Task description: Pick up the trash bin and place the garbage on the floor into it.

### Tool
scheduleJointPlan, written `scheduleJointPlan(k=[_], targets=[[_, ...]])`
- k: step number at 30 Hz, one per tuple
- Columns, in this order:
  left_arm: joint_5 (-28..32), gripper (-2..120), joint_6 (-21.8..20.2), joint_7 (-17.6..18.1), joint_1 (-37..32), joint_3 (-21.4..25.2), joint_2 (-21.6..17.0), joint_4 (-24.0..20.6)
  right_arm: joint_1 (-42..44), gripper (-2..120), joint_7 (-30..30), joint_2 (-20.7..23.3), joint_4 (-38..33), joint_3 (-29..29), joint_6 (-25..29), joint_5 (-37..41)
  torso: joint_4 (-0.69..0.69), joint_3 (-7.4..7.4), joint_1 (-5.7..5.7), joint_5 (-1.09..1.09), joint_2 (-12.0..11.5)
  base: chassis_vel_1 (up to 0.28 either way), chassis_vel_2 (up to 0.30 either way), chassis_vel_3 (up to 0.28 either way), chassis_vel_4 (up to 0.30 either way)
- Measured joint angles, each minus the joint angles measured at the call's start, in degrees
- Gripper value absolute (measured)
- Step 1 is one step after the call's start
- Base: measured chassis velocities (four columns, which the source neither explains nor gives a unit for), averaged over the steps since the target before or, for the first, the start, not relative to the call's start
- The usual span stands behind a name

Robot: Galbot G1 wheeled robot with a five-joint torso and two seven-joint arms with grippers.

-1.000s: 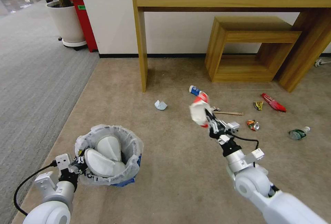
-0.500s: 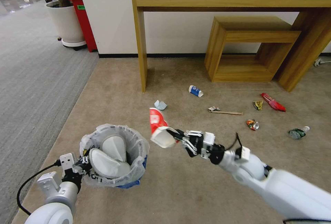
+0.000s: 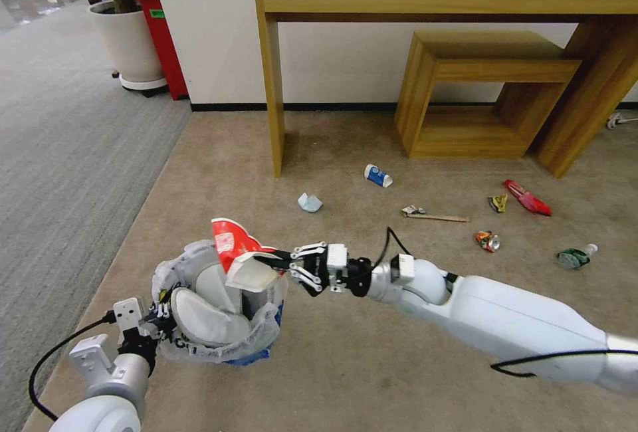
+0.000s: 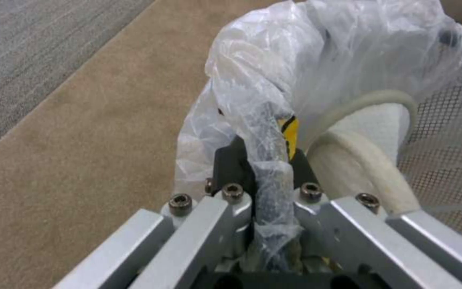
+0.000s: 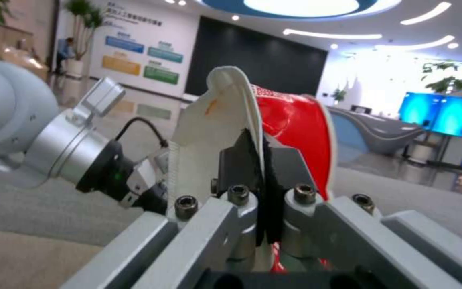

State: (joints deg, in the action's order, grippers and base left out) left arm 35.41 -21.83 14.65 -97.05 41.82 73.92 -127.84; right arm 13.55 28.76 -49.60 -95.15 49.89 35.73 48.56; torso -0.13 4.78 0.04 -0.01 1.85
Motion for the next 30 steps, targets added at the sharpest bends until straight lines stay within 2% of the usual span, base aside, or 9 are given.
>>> scheduleJointPlan(k=[7,14,21,30], targets=[[0.3,3,0.1,0.0,0.2,0.3,-0.2,-0.1,0.0,0,-2.1,-3.8,5.1,4.1,0.2,-2.4,-0.01,0.0,0.0,0.0,0.0,0.0,0.0,0.0,0.0],[0.8,3,0.1,0.0,0.4,0.4,-0.8,0.3,2.0,0,-3.1,-6.2,9.4,5.3,1.3,-4.5,-0.01,0.0,0.0,0.0,0.0,0.0,0.0,0.0,0.0],[1.0,3,0.2,0.0,0.7,0.4,-1.0,0.7,3.4,0,-3.2,-7.8,11.4,5.9,2.1,-6.0,-0.01,0.0,0.0,0.0,0.0,0.0,0.0,0.0,0.0],[1.2,3,0.4,0.0,1.2,0.4,-1.2,1.6,2.5,0,-4.2,-8.7,10.2,6.6,2.1,-5.6,0.0,-0.01,0.0,0.0,0.0,0.0,0.0,0.0,0.0]])
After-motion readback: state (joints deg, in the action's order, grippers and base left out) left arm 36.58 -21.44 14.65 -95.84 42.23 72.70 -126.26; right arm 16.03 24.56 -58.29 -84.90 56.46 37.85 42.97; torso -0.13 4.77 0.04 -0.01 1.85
